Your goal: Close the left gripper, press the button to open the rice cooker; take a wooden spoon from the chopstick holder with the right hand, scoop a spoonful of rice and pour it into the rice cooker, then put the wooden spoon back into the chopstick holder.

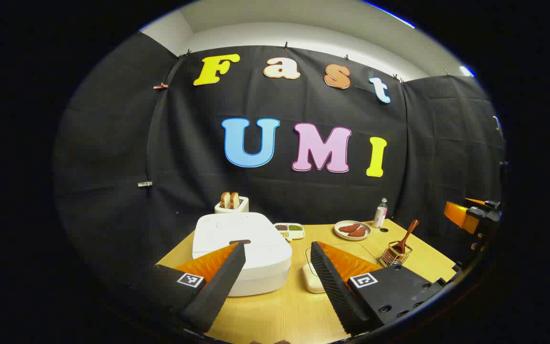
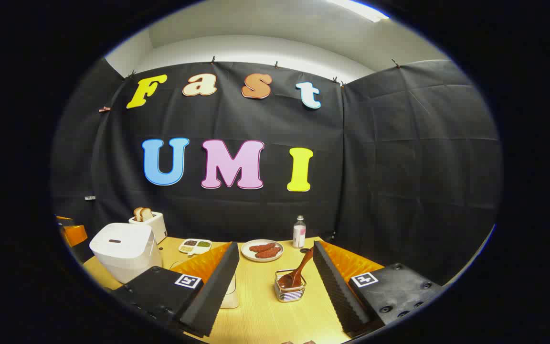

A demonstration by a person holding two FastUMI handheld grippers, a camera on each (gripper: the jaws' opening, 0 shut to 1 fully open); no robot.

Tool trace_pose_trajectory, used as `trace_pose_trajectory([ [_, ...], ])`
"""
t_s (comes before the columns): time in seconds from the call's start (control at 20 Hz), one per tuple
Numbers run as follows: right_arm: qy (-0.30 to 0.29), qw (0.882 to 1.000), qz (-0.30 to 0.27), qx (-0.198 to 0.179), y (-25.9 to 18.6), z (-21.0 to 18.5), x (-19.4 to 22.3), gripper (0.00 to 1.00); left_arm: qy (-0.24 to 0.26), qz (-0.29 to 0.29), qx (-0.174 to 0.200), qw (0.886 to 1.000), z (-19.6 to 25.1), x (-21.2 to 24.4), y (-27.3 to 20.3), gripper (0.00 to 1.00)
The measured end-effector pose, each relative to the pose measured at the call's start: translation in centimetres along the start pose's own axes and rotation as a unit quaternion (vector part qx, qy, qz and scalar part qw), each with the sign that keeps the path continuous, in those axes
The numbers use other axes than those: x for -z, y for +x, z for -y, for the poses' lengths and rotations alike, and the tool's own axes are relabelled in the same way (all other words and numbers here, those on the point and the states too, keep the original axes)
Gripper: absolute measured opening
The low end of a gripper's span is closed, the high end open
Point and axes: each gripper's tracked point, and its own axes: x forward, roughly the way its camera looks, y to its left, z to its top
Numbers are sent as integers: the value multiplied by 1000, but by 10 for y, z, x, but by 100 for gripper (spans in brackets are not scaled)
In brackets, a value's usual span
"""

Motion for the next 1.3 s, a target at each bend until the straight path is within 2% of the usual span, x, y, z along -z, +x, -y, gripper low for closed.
trace_pose_trajectory([
  [0.7,15,1000,-16,-9,2,2,9,98,11,-2,6,1000,9,4,-5,95],
  [1.3,18,999,-32,-9,14,10,17,98,12,-9,7,1000,0,-9,23,94],
])
